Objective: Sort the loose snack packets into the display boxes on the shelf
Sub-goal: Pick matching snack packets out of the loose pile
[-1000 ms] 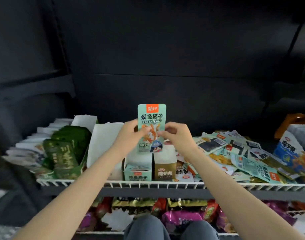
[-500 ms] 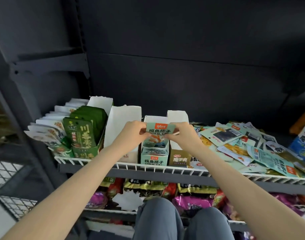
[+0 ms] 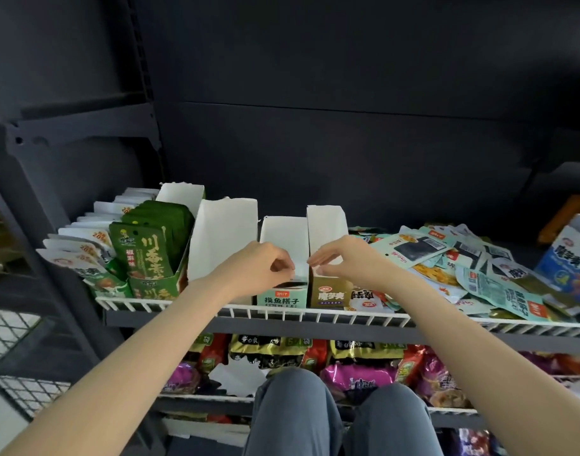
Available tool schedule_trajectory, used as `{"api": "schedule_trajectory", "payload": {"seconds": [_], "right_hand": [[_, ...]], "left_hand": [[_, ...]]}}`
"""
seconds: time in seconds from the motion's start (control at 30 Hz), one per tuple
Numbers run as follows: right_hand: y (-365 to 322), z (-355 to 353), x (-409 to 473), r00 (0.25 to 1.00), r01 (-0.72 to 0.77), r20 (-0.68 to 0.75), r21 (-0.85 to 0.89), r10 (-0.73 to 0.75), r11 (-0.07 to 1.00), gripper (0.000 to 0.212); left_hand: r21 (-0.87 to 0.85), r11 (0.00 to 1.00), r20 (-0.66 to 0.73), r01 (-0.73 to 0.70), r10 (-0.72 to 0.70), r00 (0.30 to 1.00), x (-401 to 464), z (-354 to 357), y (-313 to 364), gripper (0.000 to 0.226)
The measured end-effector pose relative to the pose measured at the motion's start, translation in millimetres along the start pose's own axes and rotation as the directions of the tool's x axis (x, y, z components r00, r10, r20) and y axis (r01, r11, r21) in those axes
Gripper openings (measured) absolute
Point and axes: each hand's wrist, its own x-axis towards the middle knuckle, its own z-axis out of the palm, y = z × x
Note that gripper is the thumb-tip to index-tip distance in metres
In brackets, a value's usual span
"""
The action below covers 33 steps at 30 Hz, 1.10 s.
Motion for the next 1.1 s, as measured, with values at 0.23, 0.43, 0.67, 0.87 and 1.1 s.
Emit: {"api": "schedule_trajectory", "payload": {"seconds": [0.23,0.43,0.67,0.87,1.1], "right_hand": [[67,-29,-40,0.878,-0.204,-0.408,0.151,0.249,0.967,0.024],[150,-43,-67,0.732,-0.582,-0.388,0.071,0.560,0.810,0.064],[190,-41,-82,0.696,-0.701,-0.307,-0.094,0.649,0.707,0.063],[178,-57,-94,0.756,-0.606,-0.535,-0.355,0.377,0.712,0.031],[142,-82,-76,0.797,-0.254,-0.563,0.016,0.218,0.967,0.021]], "left_hand": [[-0.134,0.981,-0.184,-0.142,0.116,0.976,48,39,80,0.020],[-0.013,0.989,-0.026,-0.150,0.149,0.988,115,99,143,0.045],[0.153,0.984,0.230,-0.088,0.051,0.972,160,145,140,0.074],[0.073,0.994,0.088,-0.080,0.074,0.993,165,144,147,0.059],[-0.266,0.921,-0.150,-0.283,0.250,0.956,153,100,164,0.045]]}}
